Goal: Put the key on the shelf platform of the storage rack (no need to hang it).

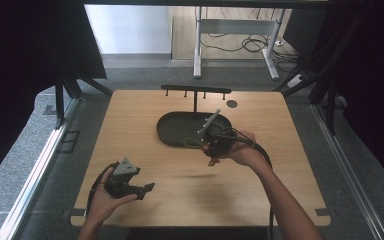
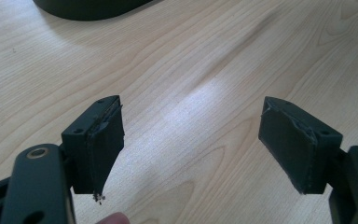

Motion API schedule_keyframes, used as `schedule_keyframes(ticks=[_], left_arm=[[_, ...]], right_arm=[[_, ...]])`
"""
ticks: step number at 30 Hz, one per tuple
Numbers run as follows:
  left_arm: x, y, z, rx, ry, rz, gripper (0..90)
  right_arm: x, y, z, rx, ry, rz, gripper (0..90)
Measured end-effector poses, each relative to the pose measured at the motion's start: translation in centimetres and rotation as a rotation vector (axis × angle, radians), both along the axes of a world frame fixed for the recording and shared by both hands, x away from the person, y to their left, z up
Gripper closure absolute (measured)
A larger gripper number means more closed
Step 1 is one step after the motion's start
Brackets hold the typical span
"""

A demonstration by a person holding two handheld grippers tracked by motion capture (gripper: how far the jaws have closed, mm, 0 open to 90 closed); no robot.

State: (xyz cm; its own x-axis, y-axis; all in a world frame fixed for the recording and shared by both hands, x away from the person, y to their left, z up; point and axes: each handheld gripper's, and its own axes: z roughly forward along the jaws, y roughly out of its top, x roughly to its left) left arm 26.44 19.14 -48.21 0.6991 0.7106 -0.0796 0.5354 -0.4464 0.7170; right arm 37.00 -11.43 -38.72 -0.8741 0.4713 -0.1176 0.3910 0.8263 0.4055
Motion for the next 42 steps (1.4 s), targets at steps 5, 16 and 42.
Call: schedule_keyframes(ticks=[5, 16, 42], left_arm=[[-0.1, 0.0, 0.1, -0.005, -0.002, 0.003, 22.7], [0.0, 0.0, 0.0, -0.006, -0.003, 0.003, 22.7], [-0.1, 0.0, 0.1, -0.006, -0.004, -0.002, 22.7]], right_arm=[[0.7, -0.2, 0.1, 0.001, 0.002, -0.018, 66.9], [1.7, -0.9, 0.4, -0.001, 0.001, -0.050, 66.9], [4.6, -1.1, 0.8, -0.010, -0.002, -0.085, 66.9]])
